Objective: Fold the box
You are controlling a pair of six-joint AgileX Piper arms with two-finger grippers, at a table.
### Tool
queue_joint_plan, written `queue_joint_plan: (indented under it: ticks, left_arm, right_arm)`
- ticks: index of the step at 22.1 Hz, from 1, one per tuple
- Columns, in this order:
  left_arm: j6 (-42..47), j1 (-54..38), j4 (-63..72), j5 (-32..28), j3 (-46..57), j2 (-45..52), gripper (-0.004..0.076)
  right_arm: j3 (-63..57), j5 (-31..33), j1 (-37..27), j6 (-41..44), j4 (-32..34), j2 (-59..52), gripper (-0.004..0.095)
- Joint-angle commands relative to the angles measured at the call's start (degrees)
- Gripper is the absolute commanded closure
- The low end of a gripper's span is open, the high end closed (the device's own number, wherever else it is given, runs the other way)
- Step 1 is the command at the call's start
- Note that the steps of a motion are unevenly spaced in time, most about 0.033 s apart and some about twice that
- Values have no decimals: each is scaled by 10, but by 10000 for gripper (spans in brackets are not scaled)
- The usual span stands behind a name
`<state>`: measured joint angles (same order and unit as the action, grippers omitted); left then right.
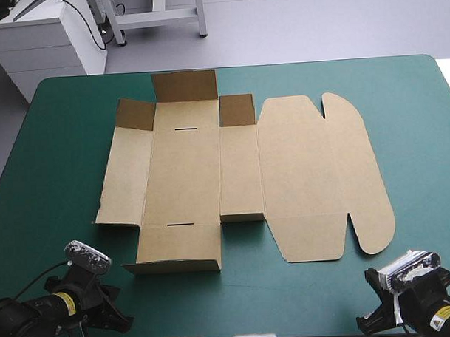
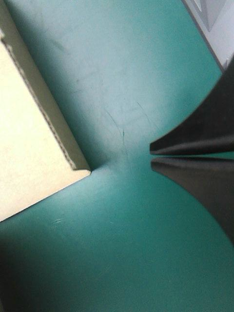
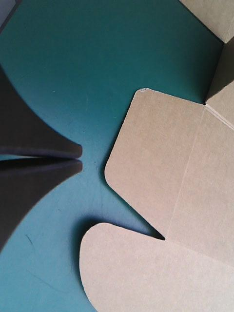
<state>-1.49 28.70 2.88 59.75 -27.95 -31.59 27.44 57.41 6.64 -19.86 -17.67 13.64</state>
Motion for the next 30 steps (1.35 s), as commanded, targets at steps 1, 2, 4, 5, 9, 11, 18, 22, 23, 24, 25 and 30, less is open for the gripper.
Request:
queue_joint_plan:
  ticks: [1,2,4,5,9,11,18,22,23,24,25,30]
  left_arm:
    - [1,0,5,-20,-16,-4,732]
    - [1,0,5,-20,-16,-4,732]
    - [1,0,5,-20,-16,-4,732]
    - [1,0,5,-20,-16,-4,732]
    - [1,0,5,-20,-16,-4,732]
    - [1,0,5,-20,-16,-4,732]
    - [-4,0,6,-9,-35,-4,732]
    - [-4,0,0,6,-131,-6,732]
    - [-4,0,-3,4,-146,-8,731]
    - [-4,0,-8,2,-166,-11,731]
    - [-4,0,-20,1,-190,-21,731]
    - [0,0,-35,9,-293,-113,721]
  right_arm:
    - [13,-32,0,-1,-11,6,928]
    - [13,-32,0,-1,-11,6,928]
    - [13,-32,0,-1,-11,6,928]
    - [13,-32,0,-1,-11,6,928]
    - [13,-32,0,-1,-11,6,928]
    - [13,-32,0,-1,-11,6,928]
    - [13,-32,0,-1,-11,6,928]
    - [13,-32,0,-1,-11,6,928]
    - [13,-32,0,-1,-11,6,928]
    - [13,-32,0,-1,-11,6,928]
    - [13,-32,0,-1,-11,6,928]
    - [13,-32,0,-1,-11,6,928]
